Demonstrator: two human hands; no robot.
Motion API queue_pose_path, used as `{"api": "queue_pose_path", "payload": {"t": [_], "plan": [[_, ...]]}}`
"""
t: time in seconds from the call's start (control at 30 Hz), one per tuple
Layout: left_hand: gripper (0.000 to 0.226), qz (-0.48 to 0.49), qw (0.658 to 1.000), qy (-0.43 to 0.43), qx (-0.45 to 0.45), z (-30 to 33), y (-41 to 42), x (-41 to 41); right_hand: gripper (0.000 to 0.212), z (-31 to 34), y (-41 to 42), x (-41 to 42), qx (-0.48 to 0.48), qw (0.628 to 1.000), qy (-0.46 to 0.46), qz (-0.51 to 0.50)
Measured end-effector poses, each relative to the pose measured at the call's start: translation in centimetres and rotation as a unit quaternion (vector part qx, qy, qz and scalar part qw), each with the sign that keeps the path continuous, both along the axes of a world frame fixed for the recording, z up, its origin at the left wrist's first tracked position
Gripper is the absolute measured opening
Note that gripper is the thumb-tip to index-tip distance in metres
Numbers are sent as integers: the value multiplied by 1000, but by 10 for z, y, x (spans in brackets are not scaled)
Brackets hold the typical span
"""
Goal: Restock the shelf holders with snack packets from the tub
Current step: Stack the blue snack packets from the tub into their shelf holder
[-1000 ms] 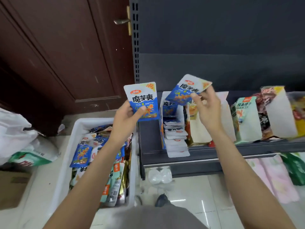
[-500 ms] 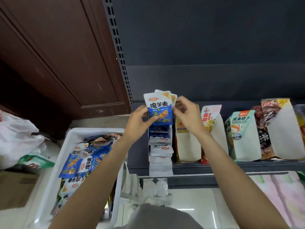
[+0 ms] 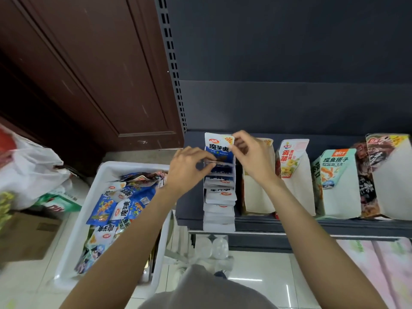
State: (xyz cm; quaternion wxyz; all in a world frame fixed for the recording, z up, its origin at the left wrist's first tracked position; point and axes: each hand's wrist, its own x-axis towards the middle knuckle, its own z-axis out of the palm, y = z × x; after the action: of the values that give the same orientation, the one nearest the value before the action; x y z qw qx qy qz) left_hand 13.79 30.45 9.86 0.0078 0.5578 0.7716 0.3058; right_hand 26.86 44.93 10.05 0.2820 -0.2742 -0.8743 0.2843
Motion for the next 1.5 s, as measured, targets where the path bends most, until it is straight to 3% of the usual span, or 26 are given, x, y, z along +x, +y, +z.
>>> {"api": "queue_pose_path", "payload": {"t": [0.13,0.27,0.5,0.67,0.8,0.87,0.97,1.07,1.13,1.27,1.43,1.5], "plan": [[13,55,998,-21,-18,2,4,0,7,-8,3,3,124,987,-89,-41],[23,59,998,-11,-36,7,12,1,12,-4,1,2,90,987,-117,-65],[17,91,988,-107,65,15,-39,-12,22,33,-46,33,-74,988,79,-111],[18,220,953,-122,168,-8,-121,-21,20,43,-120,18,-128,988,87,8],[20,346,910,-106,202,-41,-192,-26,19,13,-166,-23,-115,979,-56,156],[17,382,903,-121,153,-57,-218,-34,20,-11,-184,-47,-117,962,-140,204],[15,387,909,-152,-20,-85,-247,-53,27,-52,-203,-81,-97,935,-239,243],[39,369,890,-202,-177,-109,-260,-65,33,-84,-211,-115,-65,923,-300,232],[47,351,890,-199,-213,-120,-259,-70,40,-101,-213,-139,-40,921,-332,202],[51,300,911,-97,-265,-137,-250,-82,51,-125,-214,-169,3,896,-410,171],[58,231,924,-66,-298,-150,-228,-87,30,-131,-230,-162,110,851,-473,201],[61,223,918,-65,-321,-154,-224,-86,28,-128,-237,-152,115,852,-467,207]]}}
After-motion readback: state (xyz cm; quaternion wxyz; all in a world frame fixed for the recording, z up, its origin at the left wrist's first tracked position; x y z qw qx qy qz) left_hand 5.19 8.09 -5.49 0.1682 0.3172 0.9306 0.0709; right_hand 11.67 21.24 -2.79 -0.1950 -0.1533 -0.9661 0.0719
